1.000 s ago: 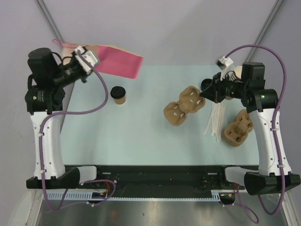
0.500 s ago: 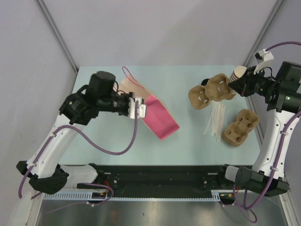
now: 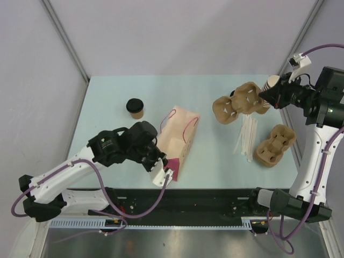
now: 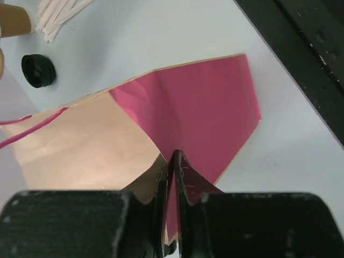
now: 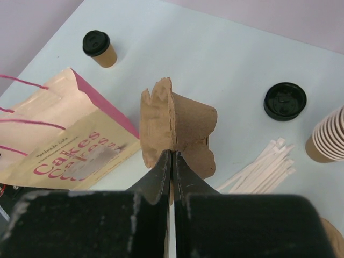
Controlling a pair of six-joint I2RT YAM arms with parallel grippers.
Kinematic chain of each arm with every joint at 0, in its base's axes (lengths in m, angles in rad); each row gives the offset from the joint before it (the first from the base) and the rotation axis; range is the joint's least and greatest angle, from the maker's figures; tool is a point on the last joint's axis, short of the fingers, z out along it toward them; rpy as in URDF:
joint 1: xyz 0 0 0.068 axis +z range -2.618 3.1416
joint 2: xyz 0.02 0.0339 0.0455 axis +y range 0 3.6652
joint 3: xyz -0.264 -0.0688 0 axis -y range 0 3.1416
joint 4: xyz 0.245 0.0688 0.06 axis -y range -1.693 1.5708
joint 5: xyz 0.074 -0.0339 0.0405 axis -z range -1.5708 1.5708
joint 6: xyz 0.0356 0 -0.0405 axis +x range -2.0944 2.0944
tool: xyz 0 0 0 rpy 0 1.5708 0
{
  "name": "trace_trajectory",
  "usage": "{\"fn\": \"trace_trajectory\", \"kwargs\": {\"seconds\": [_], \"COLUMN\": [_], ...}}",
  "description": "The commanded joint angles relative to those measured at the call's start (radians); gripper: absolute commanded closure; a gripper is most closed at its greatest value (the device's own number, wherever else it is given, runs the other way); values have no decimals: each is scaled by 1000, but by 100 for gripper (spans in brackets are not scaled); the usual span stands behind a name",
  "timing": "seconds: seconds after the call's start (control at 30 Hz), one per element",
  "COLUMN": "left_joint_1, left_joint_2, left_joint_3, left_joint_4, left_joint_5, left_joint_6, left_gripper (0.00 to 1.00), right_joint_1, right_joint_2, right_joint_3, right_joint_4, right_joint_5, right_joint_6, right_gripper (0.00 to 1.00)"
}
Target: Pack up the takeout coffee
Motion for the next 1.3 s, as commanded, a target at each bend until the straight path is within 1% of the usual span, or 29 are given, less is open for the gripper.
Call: {"fn": "trace_trajectory", "kwargs": {"seconds": [0.0,0.03,0.07,0.13,0.17,0.23,0.27,0.37,0.43,0.5,0.6,0.63,0.7,0.73,0.77,0.8,0.83,0.87,0.9,0.93,0.97,1.0,1.03,1.07,1.1,1.13,1.17,1.2,1.27], "left_joint_1": [-19,-21,-24,-24,-24,-26,-24,-24,-24,-24,-23,-23,-15,-10,2,8,17,40,48,50,50,50,50,50,50,50,51,51,48], "left_joint_2": [-29,-29,-29,-36,-38,-43,-44,-56,-63,-75,-93,-101,-133,-142,-144,-136,-129,-109,-101,-95,-90,-87,-83,-78,-60,-47,-32,-2,17], "left_joint_3": [17,22,26,28,34,45,61,100,144,183,258,279,283,286,293,324,344,362,394,404,408,410,408,410,430,445,468,515,540], "left_joint_4": [17,20,29,46,57,63,68,89,100,121,195,268,371,472,515,551,593,608,624,634,649,680,692,698,695,697,692,653,632], "left_joint_5": [-42,-42,-39,-40,-42,-39,-36,-25,-16,6,3,-17,-57,-98,-120,-140,-160,-157,-154,-161,-164,-170,-187,-201,-216,-241,-270,-276,-276], "left_joint_6": [39,32,13,-8,-31,-57,-80,-129,-152,-200,-293,-348,-401,-445,-464,-482,-513,-522,-518,-505,-492,-450,-415,-368,-261,-228,-199,-127,-73], "left_gripper": [82,78,69,61,55,48,41,31,28,27,27,27,26,24,23,24,25,26,27,29,30,32,33,33,37,40,42,46,48], "right_joint_1": [48,60,68,96,102,108,108,111,113,114,149,188,237,302,324,381,456,500,540,636,684,732,792,894,954,1002,1069,1090,1134], "right_joint_2": [-1,-1,1,1,2,-1,-1,5,8,16,31,33,44,50,62,70,79,91,100,105,109,120,126,131,140,145,152,172,194], "right_joint_3": [47,48,54,62,73,82,90,128,162,203,243,269,295,327,343,362,395,412,424,439,444,445,446,442,438,433,436,442,465], "right_joint_4": [15,19,22,38,42,67,74,131,162,199,229,234,243,246,249,249,248,249,252,257,259,256,251,248,248,258,259,260,262], "right_joint_5": [1,9,15,43,58,69,83,103,113,120,144,152,195,236,256,277,331,357,415,451,487,564,609,656,761,808,839,883,907], "right_joint_6": [-11,-12,-11,-7,-4,-1,5,17,29,40,36,31,14,6,0,-15,-24,-33,-64,-81,-102,-134,-199,-239,-274,-337,-357,-369,-398], "right_gripper": [100,100,100,100,100,100,100,100,100,100,100,100,100,100,100,100,100,100,100,100,100,100,100,100,100,100,100,100,100]}}
